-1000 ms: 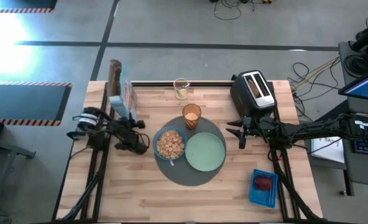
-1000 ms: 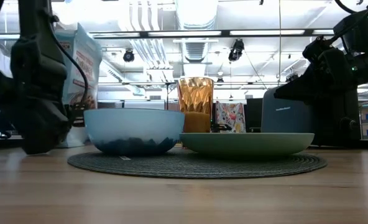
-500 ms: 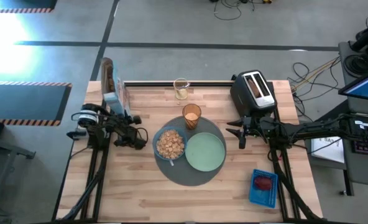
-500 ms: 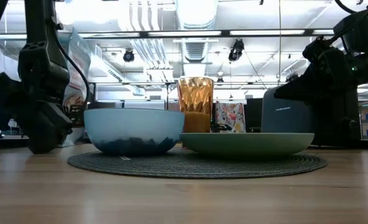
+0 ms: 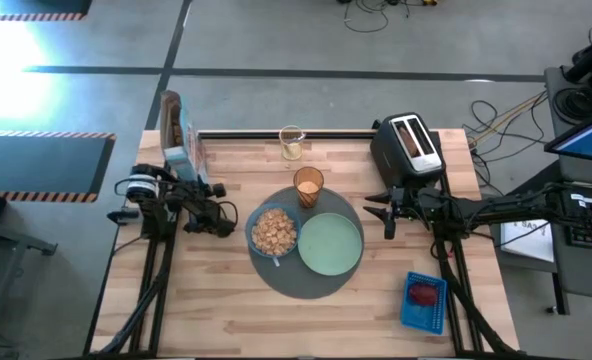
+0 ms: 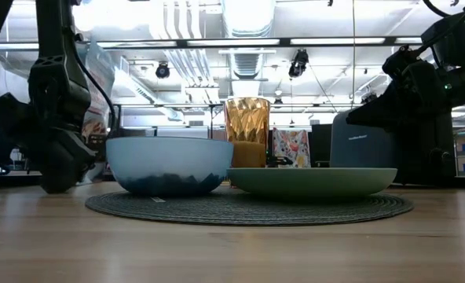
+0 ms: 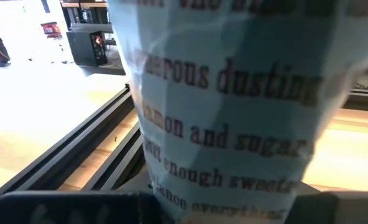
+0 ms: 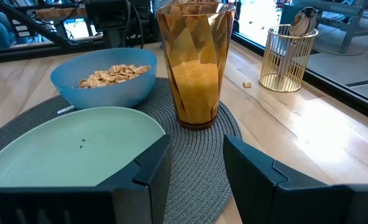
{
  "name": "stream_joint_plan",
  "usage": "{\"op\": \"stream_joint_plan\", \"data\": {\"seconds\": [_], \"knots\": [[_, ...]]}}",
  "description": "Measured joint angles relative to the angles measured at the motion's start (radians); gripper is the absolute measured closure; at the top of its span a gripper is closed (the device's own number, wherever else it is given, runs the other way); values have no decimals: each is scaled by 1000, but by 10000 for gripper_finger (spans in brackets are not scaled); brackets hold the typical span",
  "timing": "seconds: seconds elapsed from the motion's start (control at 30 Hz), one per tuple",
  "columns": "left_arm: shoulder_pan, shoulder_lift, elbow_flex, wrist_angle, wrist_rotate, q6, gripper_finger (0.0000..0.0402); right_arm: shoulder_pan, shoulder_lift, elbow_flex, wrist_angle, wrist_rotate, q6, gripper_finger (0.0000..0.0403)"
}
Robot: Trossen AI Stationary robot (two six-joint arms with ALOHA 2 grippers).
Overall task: Arrange a breakfast setting
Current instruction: Pour the cereal from the cereal box into a blue bowl
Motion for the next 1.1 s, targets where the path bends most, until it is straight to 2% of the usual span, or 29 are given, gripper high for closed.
{"op": "stream_joint_plan", "data": {"seconds": [0.47,0.8,1.1], "knots": [[38,-68,-3,-41,91,-68,266,0,0,0,0,0,-1,268],[22,-128,-6,-77,159,-66,209,0,0,0,0,0,0,268],[-5,-146,34,-101,221,65,178,0,0,0,0,0,-1,268]]}}
